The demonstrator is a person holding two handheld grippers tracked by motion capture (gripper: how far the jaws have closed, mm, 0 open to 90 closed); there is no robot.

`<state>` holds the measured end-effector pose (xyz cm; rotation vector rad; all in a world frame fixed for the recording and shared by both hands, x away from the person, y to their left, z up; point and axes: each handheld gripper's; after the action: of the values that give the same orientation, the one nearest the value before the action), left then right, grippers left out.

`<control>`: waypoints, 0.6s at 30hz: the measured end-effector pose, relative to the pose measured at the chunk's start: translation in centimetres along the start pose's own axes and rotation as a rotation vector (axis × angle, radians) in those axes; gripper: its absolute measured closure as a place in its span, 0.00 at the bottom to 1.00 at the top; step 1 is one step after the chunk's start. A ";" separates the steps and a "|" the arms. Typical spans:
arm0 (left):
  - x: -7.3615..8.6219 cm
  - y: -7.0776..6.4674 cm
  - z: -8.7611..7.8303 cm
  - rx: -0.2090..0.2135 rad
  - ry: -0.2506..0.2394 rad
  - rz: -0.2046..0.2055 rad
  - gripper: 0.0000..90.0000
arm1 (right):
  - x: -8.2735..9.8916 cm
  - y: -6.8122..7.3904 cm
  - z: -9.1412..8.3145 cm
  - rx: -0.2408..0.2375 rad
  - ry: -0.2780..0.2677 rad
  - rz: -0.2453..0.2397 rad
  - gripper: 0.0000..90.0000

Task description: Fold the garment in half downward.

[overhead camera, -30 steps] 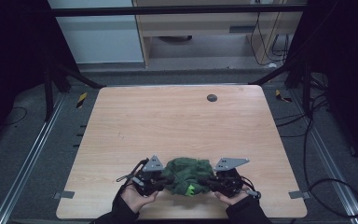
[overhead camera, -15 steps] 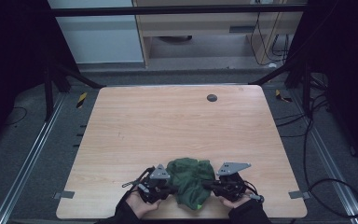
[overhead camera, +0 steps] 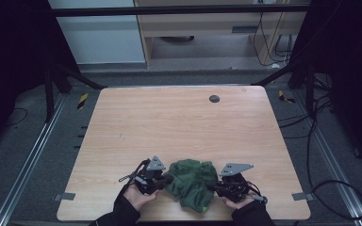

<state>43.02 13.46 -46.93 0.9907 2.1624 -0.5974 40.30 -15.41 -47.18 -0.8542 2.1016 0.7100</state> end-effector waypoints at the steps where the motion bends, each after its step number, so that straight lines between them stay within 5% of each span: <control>1: 0.1 -0.1 0.2 0.005 0.006 0.004 0.99 | 0.1 -0.1 0.0 0.007 0.008 0.000 1.00; 8: 0.1 -0.2 0.6 -0.002 0.012 0.015 0.99 | 0.1 -0.2 0.1 0.012 0.015 0.002 0.99; 13: -0.1 0.2 -0.7 -0.017 -0.024 0.004 0.98 | -0.3 -0.3 -0.4 0.005 -0.040 0.011 0.98; 18: -0.2 1.9 -3.2 -0.079 -0.090 -0.031 0.93 | -1.1 -1.2 -1.5 0.078 -0.143 0.031 0.92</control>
<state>43.35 16.60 -44.88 0.8731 2.1091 -0.5565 41.11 -16.90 -45.70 -0.7089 2.0051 0.6800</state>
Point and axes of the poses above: each handheld gripper's, and its own axes: z roughly forward along the jaws, x roughly out of its underside, y roughly to its left, and after that the axes turned 6 degrees about -y, right-handed
